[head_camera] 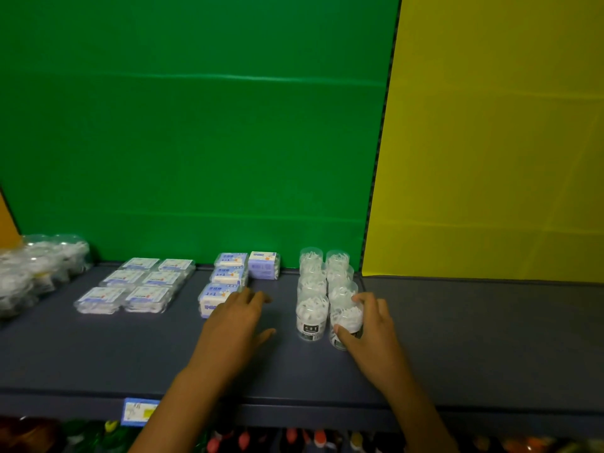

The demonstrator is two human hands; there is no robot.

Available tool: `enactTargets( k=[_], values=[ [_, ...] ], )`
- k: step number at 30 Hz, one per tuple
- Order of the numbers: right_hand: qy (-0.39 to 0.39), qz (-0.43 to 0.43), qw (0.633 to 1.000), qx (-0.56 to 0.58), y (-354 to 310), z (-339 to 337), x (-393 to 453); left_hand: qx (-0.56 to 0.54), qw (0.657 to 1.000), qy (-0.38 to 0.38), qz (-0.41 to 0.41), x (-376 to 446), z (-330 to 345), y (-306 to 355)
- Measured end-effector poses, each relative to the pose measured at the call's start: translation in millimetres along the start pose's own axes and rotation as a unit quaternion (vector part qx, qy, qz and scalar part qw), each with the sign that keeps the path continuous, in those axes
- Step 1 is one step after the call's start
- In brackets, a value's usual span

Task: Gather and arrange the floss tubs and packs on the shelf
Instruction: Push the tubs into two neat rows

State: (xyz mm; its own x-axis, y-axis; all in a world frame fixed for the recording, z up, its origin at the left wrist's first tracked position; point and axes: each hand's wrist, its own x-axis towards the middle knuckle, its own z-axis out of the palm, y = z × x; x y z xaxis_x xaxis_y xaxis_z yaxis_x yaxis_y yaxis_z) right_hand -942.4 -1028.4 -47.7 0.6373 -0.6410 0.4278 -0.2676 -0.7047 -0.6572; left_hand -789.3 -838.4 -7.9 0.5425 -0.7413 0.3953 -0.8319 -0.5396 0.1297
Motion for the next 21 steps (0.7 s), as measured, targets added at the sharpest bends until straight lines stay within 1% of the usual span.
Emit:
enactTargets(
  k=[3,6,10,14,17,21],
  values=[
    [0.016,-0.031,0.998,-0.058,-13.9,-5.8,2.6,0.0,1.0,-0.003,-0.007,-8.9,-7.1,-10.4],
    [0.033,-0.075,0.992,-0.093,-41.1,-10.8,6.0,0.013,1.0,0.01,-0.013,-20.5,-22.2,-27.8],
    [0.012,-0.134,0.981,-0.141,-88.1,-5.9,1.8,0.008,0.999,0.034,-0.027,-42.5,-47.2,-58.2],
    [-0.02,-0.176,0.963,-0.204,-142.3,14.7,-17.7,0.011,0.998,0.053,-0.043,-75.2,-74.6,-96.3],
    [-0.041,-0.204,0.955,-0.211,-186.4,40.6,-41.3,0.015,0.996,0.067,-0.051,-111.8,-96.4,-131.7],
    [-0.07,-0.218,0.957,-0.18,-248.3,84.6,-73.1,0.019,0.994,0.072,-0.08,-165.9,-128.1,-188.4]
  ],
)
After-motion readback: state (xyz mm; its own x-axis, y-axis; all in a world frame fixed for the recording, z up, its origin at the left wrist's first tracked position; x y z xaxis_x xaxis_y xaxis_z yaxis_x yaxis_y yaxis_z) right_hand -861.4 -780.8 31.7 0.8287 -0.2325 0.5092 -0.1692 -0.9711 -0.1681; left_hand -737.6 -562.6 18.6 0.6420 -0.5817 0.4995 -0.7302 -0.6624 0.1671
